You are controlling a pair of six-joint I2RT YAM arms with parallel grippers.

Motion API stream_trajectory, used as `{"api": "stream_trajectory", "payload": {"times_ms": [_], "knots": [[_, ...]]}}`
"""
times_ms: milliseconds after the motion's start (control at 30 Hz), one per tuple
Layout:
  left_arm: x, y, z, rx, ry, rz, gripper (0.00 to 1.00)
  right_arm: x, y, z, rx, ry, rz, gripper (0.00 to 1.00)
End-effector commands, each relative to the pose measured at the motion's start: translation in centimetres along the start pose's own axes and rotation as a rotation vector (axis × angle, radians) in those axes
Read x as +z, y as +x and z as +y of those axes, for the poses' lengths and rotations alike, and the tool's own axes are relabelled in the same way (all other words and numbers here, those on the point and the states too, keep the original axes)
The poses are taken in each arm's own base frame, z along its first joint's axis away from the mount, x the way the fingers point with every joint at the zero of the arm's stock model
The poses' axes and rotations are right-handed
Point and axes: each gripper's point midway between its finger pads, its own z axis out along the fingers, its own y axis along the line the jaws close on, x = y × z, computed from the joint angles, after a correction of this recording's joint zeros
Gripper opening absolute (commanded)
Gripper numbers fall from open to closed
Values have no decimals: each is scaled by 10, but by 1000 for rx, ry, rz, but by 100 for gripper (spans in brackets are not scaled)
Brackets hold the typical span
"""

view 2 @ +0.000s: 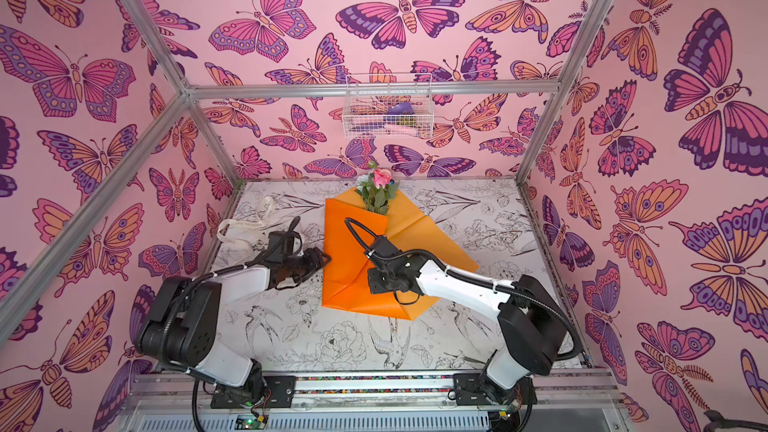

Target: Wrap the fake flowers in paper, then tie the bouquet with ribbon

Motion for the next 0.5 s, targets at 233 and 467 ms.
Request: {"api": "stream_trajectory", "payload": {"times_ms": [233, 467], "knots": [[15, 69, 6, 46, -61, 190, 51, -16, 40, -45, 187, 74, 26, 42], [10, 91, -8, 53, -54, 220, 52, -34, 57, -91, 345, 147, 28, 60]]}}
